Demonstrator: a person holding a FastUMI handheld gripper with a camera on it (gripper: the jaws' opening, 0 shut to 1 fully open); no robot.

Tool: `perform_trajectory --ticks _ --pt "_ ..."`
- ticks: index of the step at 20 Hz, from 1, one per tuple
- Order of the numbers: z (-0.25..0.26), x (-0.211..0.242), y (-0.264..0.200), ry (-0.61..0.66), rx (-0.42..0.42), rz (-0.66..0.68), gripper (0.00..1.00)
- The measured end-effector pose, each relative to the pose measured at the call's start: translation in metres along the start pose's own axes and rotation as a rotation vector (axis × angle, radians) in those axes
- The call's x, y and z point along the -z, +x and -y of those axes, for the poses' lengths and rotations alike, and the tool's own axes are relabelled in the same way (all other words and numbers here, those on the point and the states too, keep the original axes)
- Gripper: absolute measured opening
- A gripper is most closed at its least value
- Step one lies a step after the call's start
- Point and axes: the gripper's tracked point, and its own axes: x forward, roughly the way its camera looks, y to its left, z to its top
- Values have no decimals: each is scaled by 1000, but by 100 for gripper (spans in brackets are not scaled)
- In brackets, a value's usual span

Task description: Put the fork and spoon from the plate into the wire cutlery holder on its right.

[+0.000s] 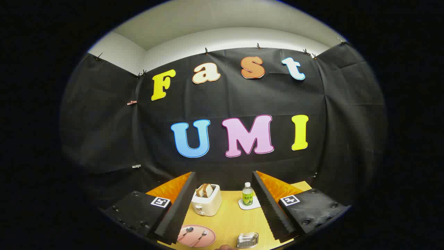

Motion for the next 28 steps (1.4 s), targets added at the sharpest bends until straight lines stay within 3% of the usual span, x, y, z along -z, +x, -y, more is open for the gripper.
perform_trajectory --ticks 20,28 --pt "-15 22 14 8 -36 -49 99" --pt "-8 53 30 -4 17 -90 99"
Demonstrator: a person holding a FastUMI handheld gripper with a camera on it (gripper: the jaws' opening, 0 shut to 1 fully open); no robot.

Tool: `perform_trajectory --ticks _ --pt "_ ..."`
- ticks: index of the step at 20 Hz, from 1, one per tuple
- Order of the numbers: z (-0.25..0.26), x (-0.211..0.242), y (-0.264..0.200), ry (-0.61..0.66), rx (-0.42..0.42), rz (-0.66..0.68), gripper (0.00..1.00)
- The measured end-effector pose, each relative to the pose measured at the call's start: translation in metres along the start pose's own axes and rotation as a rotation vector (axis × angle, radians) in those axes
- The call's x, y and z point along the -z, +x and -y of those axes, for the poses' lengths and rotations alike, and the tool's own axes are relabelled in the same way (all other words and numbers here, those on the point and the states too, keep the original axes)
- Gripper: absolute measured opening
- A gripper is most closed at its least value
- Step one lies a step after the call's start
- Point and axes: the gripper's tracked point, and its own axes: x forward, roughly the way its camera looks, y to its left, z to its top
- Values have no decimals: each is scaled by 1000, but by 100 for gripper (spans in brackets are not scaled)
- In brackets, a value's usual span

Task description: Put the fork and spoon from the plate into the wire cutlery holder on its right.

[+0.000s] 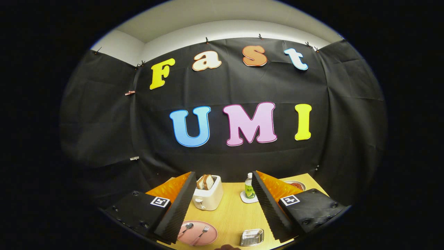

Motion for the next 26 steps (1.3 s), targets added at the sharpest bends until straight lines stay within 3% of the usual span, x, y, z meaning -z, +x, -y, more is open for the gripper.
perform_trajectory --ticks 21,26 --pt "-20 45 -9 3 79 -50 99" --pt "-48 110 4 -6 46 -191 99"
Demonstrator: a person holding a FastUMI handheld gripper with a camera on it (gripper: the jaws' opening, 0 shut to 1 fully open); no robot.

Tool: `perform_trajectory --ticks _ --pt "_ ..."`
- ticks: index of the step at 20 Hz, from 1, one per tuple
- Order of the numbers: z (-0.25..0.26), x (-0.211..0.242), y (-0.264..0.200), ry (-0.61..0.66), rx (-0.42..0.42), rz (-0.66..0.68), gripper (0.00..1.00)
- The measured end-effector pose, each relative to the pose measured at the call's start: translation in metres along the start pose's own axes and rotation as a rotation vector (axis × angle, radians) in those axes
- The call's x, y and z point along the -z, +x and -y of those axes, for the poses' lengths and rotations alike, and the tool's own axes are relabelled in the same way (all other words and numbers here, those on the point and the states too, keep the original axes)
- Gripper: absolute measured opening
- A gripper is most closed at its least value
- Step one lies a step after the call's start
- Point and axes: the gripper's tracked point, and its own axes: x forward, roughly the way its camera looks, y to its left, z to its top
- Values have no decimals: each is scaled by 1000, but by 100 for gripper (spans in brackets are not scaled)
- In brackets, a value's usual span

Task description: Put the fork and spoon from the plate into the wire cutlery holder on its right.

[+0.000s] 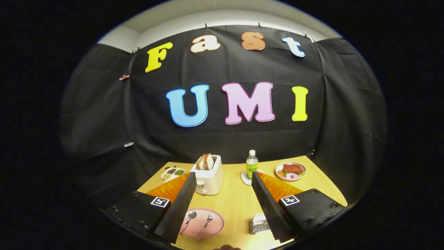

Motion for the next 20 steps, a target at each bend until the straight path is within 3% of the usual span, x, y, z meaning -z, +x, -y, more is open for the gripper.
perform_trajectory --ticks 4,12,20 --pt "-36 86 25 -40 -67 -226 100" --pt "-69 258 56 -140 -116 -675 100" --pt "-64 327 70 -161 -68 -866 96"
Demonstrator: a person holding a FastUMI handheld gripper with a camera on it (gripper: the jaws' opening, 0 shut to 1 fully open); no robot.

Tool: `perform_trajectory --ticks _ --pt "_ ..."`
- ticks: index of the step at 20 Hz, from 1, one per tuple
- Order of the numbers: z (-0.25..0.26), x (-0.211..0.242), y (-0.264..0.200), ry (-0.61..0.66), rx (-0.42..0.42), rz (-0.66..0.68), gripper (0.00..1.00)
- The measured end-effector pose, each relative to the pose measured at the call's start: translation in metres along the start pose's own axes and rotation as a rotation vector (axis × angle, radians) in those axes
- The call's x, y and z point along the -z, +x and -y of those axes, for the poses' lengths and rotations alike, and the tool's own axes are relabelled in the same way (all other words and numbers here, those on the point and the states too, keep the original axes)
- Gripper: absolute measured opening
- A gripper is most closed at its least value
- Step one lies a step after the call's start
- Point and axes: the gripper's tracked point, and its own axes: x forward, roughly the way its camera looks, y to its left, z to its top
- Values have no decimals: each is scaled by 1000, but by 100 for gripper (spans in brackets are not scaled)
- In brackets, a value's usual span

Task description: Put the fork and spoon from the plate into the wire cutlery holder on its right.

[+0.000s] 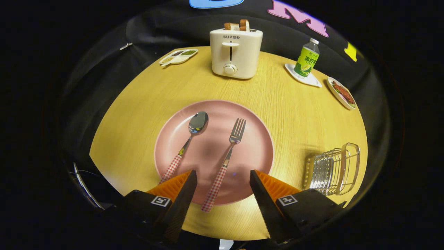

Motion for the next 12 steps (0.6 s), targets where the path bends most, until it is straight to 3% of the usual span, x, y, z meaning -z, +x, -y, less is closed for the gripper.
perform_trajectory --ticks 5,7,8,9,12 --pt "-4 14 19 -5 8 -90 58" --pt "-2 14 21 8 23 -107 30" --pt "1 13 19 18 32 -115 27" --pt "-1 15 19 29 13 -127 17" --pt "5 19 11 45 -23 -178 14"
